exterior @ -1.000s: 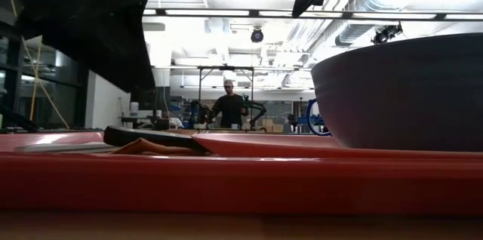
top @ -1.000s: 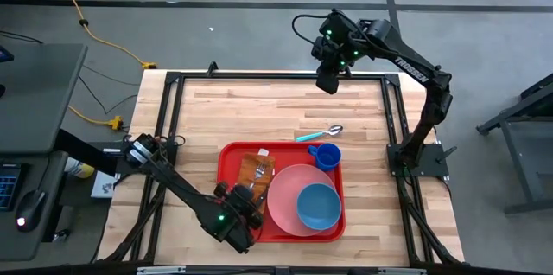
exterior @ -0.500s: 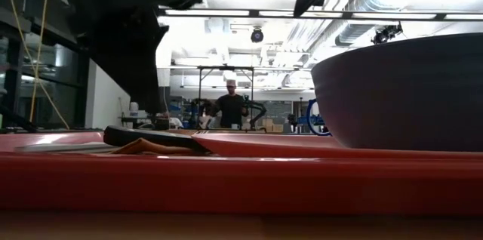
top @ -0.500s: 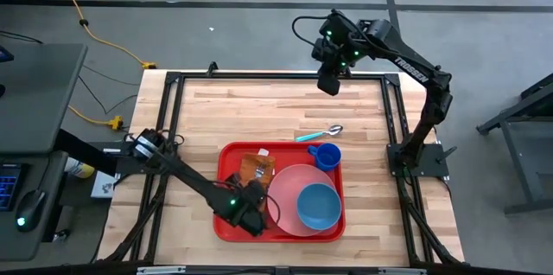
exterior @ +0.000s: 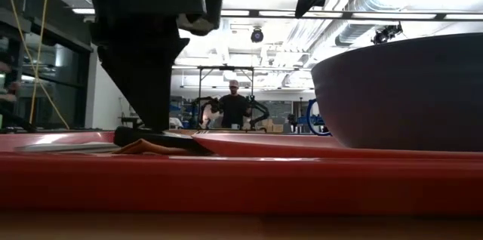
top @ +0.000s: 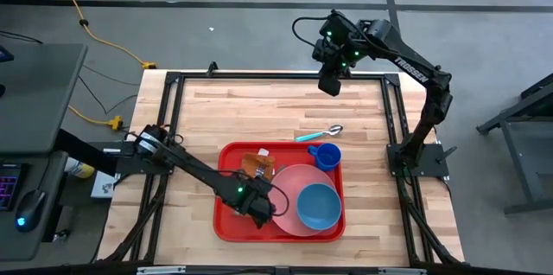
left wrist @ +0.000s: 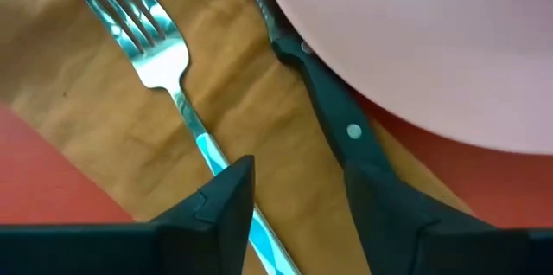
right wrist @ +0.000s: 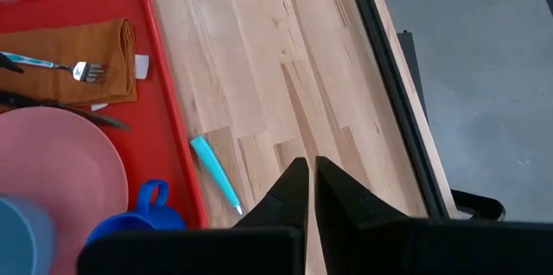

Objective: Set up tray
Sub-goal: Adjust the knife on the orange napkin

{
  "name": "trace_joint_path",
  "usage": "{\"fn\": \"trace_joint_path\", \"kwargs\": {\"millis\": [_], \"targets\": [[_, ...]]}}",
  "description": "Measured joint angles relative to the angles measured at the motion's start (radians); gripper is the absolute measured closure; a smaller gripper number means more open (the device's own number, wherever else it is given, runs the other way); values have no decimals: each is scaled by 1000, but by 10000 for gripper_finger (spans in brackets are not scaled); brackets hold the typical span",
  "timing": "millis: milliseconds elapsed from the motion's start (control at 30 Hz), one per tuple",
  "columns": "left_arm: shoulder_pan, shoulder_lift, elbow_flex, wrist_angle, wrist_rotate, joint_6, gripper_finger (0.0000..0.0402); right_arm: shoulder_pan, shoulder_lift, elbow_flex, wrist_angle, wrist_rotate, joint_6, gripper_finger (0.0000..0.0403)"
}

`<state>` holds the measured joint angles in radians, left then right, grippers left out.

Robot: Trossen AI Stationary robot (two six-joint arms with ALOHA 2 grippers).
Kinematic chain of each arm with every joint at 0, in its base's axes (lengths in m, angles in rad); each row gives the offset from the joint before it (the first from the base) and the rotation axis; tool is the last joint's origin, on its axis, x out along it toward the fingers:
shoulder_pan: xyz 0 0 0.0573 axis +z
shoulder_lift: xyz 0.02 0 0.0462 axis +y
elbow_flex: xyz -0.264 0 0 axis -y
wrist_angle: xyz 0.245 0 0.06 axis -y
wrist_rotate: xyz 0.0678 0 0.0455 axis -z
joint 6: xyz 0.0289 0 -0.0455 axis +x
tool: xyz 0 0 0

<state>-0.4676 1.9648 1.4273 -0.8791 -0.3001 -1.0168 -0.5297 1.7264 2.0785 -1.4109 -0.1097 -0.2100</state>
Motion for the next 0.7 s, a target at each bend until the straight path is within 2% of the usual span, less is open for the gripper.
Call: {"fn": "trace_joint_path", "kwargs": {"millis": [433, 700], "targets": [[24, 0, 0, 42, 80, -3, 187, 0, 0, 0, -2, 2, 0, 403], [23, 0, 0, -14, 84, -16, 187, 0, 0, 0, -2, 2, 1, 403]]}}
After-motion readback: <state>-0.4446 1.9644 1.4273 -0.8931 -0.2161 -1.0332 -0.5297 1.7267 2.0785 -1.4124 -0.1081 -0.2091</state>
